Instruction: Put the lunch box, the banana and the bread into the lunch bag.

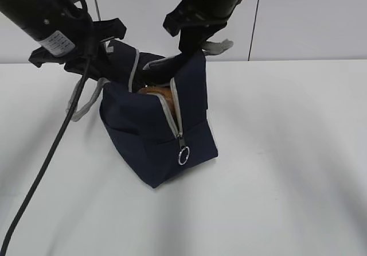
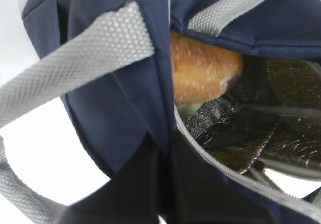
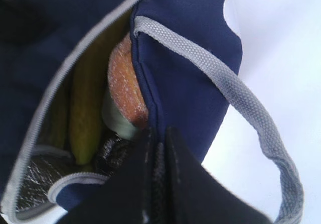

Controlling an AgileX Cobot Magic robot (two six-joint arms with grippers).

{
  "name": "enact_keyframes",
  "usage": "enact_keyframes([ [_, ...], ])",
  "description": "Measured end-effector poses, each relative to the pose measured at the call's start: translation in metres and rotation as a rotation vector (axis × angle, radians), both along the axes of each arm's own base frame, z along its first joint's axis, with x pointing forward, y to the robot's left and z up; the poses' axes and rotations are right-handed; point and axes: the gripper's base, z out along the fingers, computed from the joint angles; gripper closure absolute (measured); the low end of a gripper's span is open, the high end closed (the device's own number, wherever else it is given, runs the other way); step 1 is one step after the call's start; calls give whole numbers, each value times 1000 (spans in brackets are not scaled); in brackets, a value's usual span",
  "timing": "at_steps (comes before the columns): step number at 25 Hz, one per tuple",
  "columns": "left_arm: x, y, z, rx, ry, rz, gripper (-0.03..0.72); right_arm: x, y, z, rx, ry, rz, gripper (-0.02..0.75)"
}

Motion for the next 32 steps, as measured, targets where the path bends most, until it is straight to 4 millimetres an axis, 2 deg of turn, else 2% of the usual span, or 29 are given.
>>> enact_keyframes([
  [4,0,-3,2,-35,-6,-5,689,-5,-2,10,23,-12,-15,720],
  [11,9,-9,21,-87,-68,-12,689,-22,-16,45,63,-51,-111,721],
  [18,17,-43,25,-95,-92,-97,690,-29,-21,53,87,-34,-173,722],
  [21,20,-54,27,-91,-102,-129,690,-36,-24,45,76,-10,-184,722],
  [25,25,-56,25,-80,-107,-133,690,-51,-32,33,125,-45,-204,722],
  [28,27,-57,20,-75,-99,-132,690,-63,-35,17,164,-38,-220,722],
  [32,30,-63,9,-61,-74,-146,690,-68,-36,-12,183,3,-244,722],
])
